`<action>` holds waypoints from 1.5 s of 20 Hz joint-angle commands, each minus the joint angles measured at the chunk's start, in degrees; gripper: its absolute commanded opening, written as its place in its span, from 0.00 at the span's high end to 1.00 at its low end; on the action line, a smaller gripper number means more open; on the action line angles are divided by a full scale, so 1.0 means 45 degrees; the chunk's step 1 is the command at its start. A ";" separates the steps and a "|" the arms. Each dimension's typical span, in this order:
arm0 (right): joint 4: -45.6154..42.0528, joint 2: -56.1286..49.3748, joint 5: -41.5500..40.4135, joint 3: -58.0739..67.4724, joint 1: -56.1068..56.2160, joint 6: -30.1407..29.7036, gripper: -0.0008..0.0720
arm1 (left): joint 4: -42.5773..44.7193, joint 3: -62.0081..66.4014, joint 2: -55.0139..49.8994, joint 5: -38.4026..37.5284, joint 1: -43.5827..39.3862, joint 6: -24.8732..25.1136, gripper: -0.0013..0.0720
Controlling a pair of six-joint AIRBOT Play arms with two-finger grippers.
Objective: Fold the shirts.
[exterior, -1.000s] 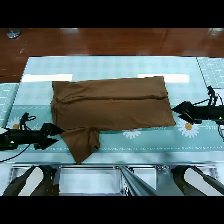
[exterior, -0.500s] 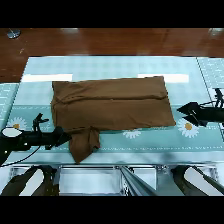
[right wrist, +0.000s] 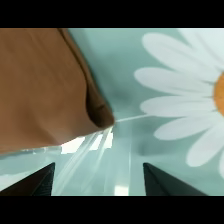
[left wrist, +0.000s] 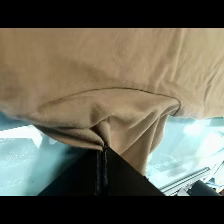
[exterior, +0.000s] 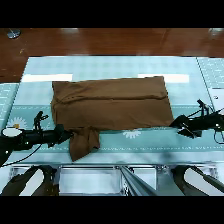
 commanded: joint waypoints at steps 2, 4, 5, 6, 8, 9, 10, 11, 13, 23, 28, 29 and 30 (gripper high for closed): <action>0.0986 -0.0690 -0.1438 -0.0068 0.0680 0.0073 0.13 | -0.0068 -0.0005 0.0010 0.0024 -0.0010 0.0044 0.95; 0.1957 -0.0797 -0.2278 0.0024 0.0680 0.0058 0.13 | -0.0068 -0.0005 0.0010 0.0024 -0.0010 0.0044 0.95; 0.2312 -0.0884 -0.2482 0.0155 0.0680 0.0058 0.13 | -0.0068 -0.0005 0.0010 0.0024 -0.0010 0.0044 0.95; 0.2526 -0.1035 -0.2540 0.0316 0.0685 0.0058 0.13 | -0.0068 -0.0005 0.0010 0.0024 -0.0010 0.0044 0.95; 0.2725 -0.1389 -0.2424 0.0520 0.0777 0.0005 0.15 | -0.0068 -0.0005 0.0010 0.0029 -0.0010 0.0044 0.95; 0.2705 -0.1511 -0.2317 0.0515 0.0947 -0.0471 0.36 | -0.0068 -0.0005 0.0010 0.0024 -0.0010 0.0039 0.95; 0.2657 -0.1564 -0.2021 0.0515 0.1161 -0.1316 0.85 | -0.0083 -0.0005 0.0010 0.0005 -0.0010 0.0039 0.95; 0.2628 -0.1574 -0.1812 0.0549 0.1336 -0.1909 0.93 | -0.0136 0.0015 0.0010 -0.0034 -0.0005 0.0044 0.95; 0.2526 -0.1569 -0.1457 0.1093 0.1234 -0.1865 0.94 | -0.0136 0.0520 0.0010 -0.0121 0.0092 0.0340 0.95; 0.3468 -0.2540 -0.1433 0.5639 0.1647 -0.1379 0.94 | -0.0126 0.5892 -0.2108 0.1331 0.0068 0.0423 0.96; 0.3376 -0.4726 -0.2147 0.8446 0.2429 -0.0345 0.94 | -0.0121 0.9598 -0.6237 0.1836 -0.0646 -0.0248 0.96; 0.3385 -0.5197 -0.2059 0.8918 0.2429 -0.0253 0.93 | -0.0126 1.0346 -0.6878 0.1807 -0.0661 -0.0369 0.96; 0.3385 -0.5668 -0.1928 0.9335 0.2429 -0.0121 0.94 | -0.0126 1.1103 -0.7524 0.1661 -0.0661 -0.0461 0.96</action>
